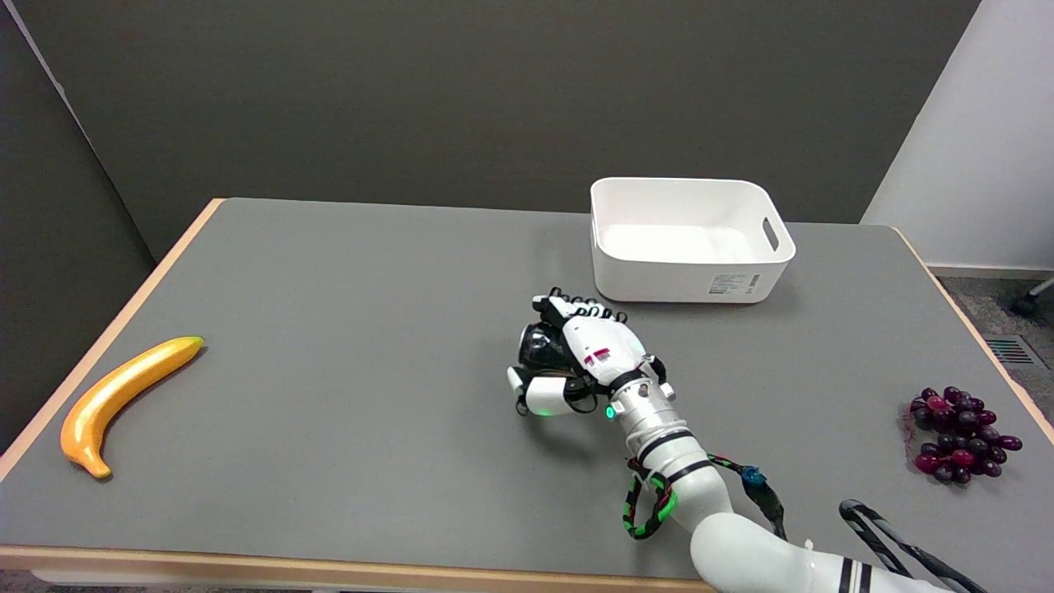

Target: Pick up the black can.

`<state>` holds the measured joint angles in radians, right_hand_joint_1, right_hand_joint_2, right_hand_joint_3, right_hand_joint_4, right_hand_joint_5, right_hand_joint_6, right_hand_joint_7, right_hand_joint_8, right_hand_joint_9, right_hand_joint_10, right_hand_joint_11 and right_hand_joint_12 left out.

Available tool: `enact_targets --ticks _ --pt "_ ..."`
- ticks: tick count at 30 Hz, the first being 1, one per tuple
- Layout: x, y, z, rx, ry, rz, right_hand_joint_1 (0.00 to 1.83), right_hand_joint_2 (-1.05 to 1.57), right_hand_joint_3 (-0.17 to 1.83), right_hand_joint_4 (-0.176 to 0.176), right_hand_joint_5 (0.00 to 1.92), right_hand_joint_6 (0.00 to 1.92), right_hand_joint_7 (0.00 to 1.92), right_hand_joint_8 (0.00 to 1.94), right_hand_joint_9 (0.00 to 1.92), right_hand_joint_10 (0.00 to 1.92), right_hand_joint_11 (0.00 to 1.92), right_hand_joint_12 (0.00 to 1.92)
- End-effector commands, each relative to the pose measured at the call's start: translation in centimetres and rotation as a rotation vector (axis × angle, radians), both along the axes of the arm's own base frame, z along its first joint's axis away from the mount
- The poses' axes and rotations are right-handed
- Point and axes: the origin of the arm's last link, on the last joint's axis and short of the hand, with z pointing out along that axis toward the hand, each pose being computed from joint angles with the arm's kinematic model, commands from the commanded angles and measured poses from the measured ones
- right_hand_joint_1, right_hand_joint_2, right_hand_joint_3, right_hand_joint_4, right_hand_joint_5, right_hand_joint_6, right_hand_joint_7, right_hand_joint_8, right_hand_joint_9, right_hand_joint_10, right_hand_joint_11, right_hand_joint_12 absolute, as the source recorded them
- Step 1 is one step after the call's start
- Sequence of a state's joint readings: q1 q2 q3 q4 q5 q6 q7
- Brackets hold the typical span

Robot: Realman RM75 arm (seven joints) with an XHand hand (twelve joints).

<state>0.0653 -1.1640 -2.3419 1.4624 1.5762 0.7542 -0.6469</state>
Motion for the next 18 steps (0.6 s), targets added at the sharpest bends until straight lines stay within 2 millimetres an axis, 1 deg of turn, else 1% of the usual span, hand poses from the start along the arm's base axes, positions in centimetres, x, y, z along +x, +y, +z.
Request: enact_targets --ticks 1,4,13,14,16,18 --pt "-0.12 -0.22 0.4 -0.001 0.041 -0.008 0.78 0.69 0.89 -0.09 0.21 0.42 0.39 0.51 0.3 1.04 0.25 1.49" --pt "-0.11 -0.22 0.53 0.001 0.046 -0.008 0.87 0.67 0.93 -0.09 0.22 0.44 0.41 0.53 0.34 1.04 0.27 1.52" --pt "-0.07 -0.24 0.67 0.004 0.062 -0.003 1.03 0.7 0.98 -0.085 0.24 0.47 0.47 0.57 0.41 1.08 0.29 1.52" --pt "0.01 -0.24 0.61 0.01 0.078 0.006 1.04 0.71 0.98 -0.086 0.25 0.48 0.49 0.6 0.42 1.09 0.31 1.54" --pt "0.17 -0.26 0.64 0.011 0.097 0.02 1.05 0.76 0.97 -0.089 0.28 0.53 0.55 0.72 0.49 1.16 0.34 1.57" --pt "0.3 -0.3 0.66 0.014 0.114 0.031 1.06 0.79 0.96 -0.092 0.3 0.59 0.57 0.77 0.53 1.19 0.37 1.59"
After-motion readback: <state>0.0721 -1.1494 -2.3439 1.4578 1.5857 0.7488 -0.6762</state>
